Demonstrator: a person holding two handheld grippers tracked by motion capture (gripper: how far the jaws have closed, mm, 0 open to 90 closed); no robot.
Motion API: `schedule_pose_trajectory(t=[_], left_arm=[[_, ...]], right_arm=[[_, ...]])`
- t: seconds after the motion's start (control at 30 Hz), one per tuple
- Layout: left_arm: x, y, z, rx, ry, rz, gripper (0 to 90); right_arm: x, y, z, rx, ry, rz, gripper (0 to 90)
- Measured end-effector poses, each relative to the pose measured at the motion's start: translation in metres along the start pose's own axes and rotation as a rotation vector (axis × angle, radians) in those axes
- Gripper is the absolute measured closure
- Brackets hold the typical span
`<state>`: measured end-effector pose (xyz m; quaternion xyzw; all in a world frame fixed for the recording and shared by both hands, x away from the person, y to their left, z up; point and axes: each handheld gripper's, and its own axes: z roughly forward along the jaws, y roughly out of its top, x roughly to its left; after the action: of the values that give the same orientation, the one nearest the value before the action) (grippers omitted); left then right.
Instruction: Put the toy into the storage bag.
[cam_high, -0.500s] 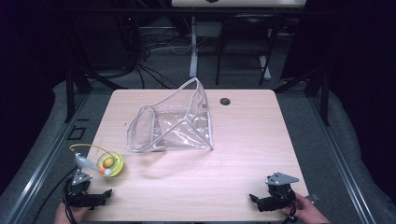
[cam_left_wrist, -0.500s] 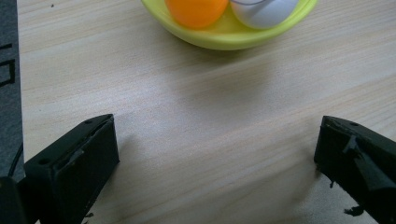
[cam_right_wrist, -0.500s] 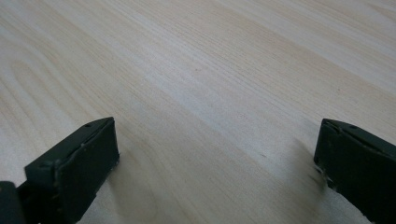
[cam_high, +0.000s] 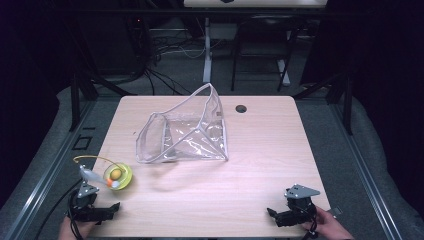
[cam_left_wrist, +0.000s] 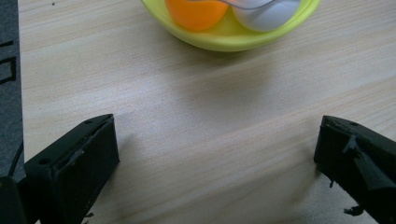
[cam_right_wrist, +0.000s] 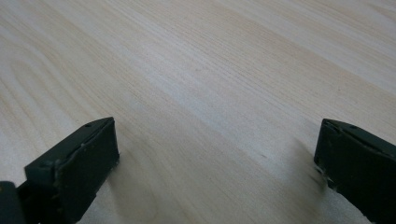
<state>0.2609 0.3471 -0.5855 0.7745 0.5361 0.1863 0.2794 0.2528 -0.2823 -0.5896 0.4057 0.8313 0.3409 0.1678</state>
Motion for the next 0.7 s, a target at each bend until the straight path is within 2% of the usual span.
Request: schedule_pose_trajectory(t=[0.17,0.2,0.33,0.37,0.43,0.5,0.7], left_arm=[[0.001,0.0,0.0,-0.007,0.003,0.008,0.0],[0.0,-0.002,0.0,-0.018,0.002,0.001,0.0],[0.002,-0.005,-0.001,-0.04,-0.008,0.016,0.0],[0.003,-0.005,-0.001,-0.035,-0.01,0.02,0.0],[0.004,-0.001,-0.002,0.006,-0.013,0.034,0.0],[0.005,0.001,-0.003,0.025,-0.016,0.031,0.2],[0.004,0.008,-0.013,0.025,-0.033,0.001,0.2]], right_arm=[[0.0,0.0,0.0,-0.004,0.002,-0.001,0.0],[0.0,0.0,0.0,-0.004,0.002,-0.001,0.0],[0.0,0.0,0.0,-0.003,0.001,0.0,0.0],[0.0,0.0,0.0,-0.002,0.001,0.001,0.0],[0.0,0.0,0.0,-0.002,0.0,0.001,0.0],[0.0,0.0,0.0,-0.002,0.0,0.001,0.0],[0.0,0.0,0.001,-0.002,0.001,0.001,0.0]])
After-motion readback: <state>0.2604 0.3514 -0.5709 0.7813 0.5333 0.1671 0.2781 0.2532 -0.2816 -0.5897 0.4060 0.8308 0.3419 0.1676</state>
